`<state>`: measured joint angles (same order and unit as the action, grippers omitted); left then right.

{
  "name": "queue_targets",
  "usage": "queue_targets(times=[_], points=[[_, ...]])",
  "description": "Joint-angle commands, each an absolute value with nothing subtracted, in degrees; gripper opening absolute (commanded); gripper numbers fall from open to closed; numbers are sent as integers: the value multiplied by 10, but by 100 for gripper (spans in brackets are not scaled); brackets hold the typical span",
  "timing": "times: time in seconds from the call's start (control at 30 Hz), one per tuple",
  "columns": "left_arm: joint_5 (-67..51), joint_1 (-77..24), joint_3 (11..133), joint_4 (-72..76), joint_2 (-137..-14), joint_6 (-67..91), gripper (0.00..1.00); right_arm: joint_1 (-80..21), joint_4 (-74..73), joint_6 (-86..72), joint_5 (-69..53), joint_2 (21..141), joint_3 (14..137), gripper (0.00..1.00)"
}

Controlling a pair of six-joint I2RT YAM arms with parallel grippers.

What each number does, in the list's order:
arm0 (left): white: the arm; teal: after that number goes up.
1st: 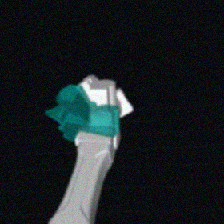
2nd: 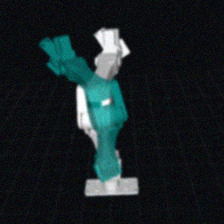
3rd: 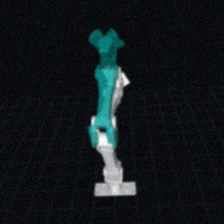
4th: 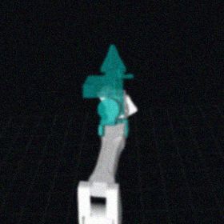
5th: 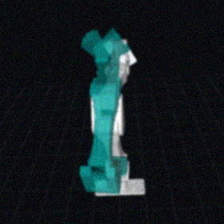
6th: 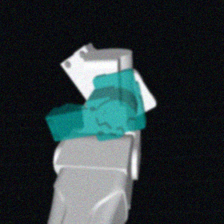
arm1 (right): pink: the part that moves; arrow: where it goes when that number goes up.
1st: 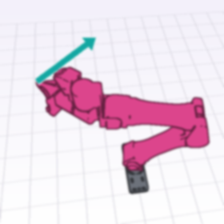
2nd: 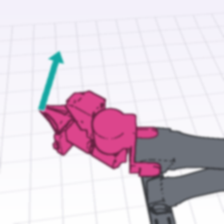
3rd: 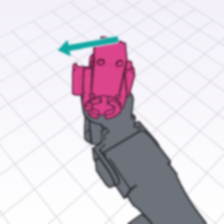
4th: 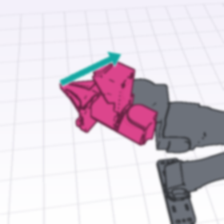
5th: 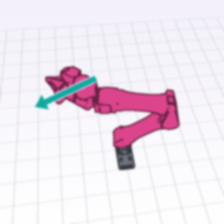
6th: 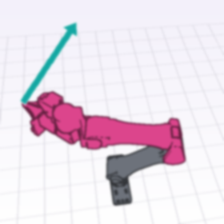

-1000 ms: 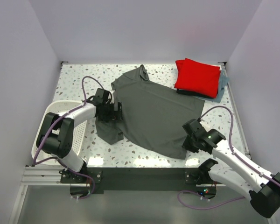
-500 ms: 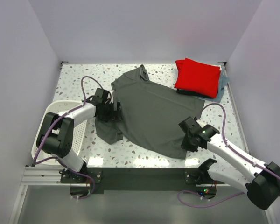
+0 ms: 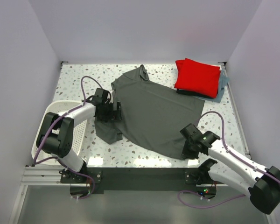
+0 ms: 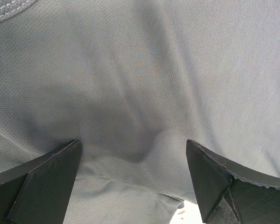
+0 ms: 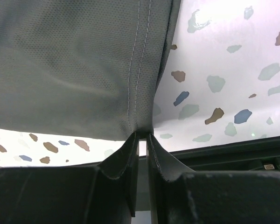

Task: Fold and stack the t-shirts
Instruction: Flatten the tshirt out

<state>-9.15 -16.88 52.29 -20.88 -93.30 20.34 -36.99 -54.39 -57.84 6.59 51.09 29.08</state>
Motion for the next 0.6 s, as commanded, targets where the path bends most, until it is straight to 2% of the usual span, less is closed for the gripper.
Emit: queue_targets(times=[0.0, 0.23, 0.57], points=[[-88, -163, 537, -207, -949, 198, 99, -374, -496, -580, 62, 519, 282, 16], [-77, -162, 547, -199, -990, 186, 99, -373, -419, -610, 76, 586, 281, 16], [-56, -160, 586, -191, -1057, 172, 99, -373, -481, -608, 150, 628, 310, 15]])
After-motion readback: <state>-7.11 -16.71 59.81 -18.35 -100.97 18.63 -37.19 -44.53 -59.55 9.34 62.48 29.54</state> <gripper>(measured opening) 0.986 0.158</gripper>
